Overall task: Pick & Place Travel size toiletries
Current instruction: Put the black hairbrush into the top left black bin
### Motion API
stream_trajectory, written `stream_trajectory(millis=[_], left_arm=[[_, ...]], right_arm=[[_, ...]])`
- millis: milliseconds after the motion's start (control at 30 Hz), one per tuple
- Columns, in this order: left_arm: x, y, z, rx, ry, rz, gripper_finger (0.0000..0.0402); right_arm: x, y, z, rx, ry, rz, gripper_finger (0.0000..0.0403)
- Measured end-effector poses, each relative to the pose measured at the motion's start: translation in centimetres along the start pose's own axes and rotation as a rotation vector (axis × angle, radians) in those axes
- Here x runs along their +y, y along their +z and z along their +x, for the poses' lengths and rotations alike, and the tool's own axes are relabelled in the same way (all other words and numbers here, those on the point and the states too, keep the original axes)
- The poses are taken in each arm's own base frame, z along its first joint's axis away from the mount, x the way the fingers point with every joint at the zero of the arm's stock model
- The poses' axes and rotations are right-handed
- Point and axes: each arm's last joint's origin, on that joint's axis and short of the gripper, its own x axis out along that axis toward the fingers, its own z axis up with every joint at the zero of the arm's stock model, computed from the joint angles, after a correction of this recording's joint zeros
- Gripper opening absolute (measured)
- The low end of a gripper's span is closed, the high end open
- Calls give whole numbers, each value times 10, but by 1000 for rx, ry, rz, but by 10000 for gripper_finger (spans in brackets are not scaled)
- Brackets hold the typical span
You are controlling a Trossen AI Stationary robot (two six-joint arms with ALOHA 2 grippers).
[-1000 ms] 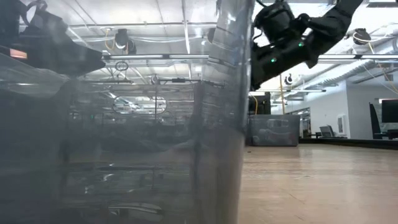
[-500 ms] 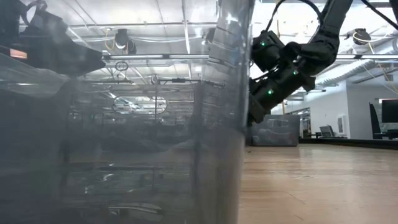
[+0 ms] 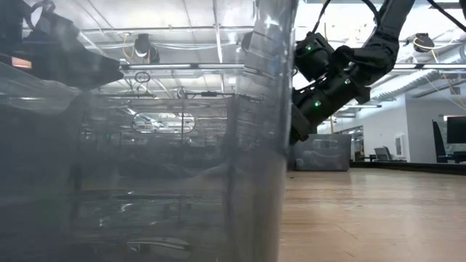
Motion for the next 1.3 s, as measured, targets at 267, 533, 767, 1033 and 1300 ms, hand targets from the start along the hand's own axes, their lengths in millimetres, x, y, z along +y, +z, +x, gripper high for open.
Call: stream_trajectory(millis=[267,533,767,1033,1300], left_arm=[[0,0,0,0,0,0,310],[0,0,0,0,0,0,310],[0,0,0,0,0,0,310],[0,0,0,0,0,0,310],[0,0,0,0,0,0,310]], right_arm=[[2,-3,3,3,2,-5,285],[1,-16,16,18,1,7,278],[2,-13,16,-12,3,18,248],[2,-12,16,-19,6,17,206],[2,-12,16,-19,6,17,160]])
